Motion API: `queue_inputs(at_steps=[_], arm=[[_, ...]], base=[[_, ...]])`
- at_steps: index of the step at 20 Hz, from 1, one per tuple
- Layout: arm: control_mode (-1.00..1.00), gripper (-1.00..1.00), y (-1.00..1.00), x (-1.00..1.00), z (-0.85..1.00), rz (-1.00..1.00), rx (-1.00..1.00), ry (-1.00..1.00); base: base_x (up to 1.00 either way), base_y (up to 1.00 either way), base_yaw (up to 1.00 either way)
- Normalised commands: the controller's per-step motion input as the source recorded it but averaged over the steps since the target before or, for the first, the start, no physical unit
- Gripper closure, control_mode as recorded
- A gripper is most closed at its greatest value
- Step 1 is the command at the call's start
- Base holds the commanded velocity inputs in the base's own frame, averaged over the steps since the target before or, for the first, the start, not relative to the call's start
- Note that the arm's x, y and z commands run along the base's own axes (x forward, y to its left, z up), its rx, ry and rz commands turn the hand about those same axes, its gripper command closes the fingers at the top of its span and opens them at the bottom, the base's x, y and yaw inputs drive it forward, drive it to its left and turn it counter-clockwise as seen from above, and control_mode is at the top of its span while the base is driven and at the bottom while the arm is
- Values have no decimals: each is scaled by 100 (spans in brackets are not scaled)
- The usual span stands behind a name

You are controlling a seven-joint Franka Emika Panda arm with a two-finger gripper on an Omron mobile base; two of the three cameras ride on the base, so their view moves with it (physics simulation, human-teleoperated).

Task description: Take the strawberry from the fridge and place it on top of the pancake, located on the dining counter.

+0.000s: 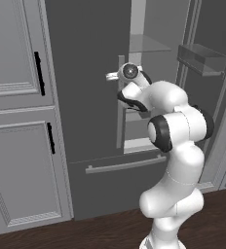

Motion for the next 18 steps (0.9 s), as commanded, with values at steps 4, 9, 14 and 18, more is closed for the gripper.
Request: queue_inputs(at_steps=[4,9,14,18], arm=[[-100,100,3,-16,-7,-3,0,0],[-100,100,16,-68,0,-13,0,3],[-100,100,11,-80,0,-16,0,14],[-100,100,0,-60,-3,-19,5,30]], base=[[0,0,0],[0,0,0],[0,0,0],[0,0,0]])
